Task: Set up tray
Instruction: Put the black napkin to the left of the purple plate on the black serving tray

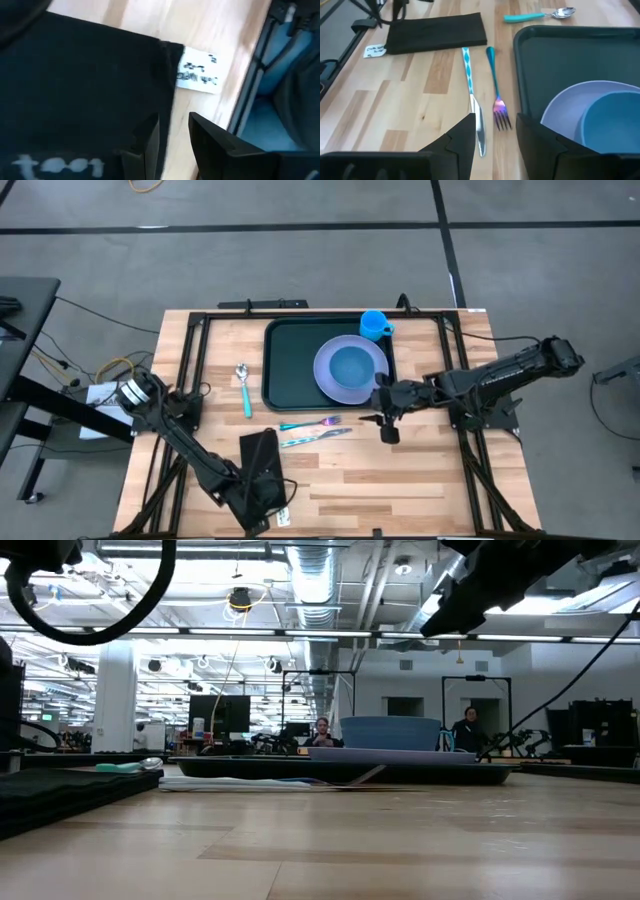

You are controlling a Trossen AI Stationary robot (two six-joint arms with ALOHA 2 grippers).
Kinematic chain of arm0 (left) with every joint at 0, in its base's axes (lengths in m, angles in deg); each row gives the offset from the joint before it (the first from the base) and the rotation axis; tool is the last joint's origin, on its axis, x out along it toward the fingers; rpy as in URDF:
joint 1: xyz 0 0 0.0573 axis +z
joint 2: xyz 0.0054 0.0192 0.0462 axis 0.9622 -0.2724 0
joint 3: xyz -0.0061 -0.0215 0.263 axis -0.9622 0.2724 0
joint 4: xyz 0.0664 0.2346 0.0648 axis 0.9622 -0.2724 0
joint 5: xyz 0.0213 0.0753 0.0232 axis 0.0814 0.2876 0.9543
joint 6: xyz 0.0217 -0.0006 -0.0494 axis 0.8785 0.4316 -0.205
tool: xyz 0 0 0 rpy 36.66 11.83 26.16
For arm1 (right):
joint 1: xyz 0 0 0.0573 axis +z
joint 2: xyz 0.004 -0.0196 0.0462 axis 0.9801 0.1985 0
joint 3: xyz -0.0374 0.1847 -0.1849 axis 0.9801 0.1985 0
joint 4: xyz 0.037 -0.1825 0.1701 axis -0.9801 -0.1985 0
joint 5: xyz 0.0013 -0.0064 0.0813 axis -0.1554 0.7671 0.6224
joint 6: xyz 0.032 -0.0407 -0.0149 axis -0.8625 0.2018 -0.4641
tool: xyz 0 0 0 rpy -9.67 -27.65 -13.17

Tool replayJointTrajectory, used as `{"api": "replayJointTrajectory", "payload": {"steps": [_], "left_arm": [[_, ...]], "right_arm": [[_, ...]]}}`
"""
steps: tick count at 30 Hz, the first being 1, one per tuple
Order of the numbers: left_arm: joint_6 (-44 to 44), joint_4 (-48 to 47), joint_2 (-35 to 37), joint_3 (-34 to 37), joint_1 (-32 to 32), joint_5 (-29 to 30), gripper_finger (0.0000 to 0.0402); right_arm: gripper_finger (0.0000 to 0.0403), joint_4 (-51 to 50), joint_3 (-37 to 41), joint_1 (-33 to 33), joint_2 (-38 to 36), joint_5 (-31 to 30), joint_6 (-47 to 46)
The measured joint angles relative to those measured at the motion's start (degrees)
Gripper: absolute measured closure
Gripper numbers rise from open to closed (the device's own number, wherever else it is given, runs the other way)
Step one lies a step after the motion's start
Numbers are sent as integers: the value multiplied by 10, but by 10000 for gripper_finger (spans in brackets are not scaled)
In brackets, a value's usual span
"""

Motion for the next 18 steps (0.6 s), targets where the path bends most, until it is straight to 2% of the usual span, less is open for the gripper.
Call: {"api": "replayJointTrajectory", "payload": {"steps": [4, 10, 18], "left_arm": [[-1, -29, -4, -15, 0, 8, 307], [-19, -53, -4, -15, 0, -9, 307], [-27, -44, -5, -15, 2, -19, 307]], "right_arm": [[270, -2, 0, 7, 0, 0, 0], [268, -3, 0, 12, 0, 0, 0], [269, -6, 0, 12, 0, 0, 4]]}}
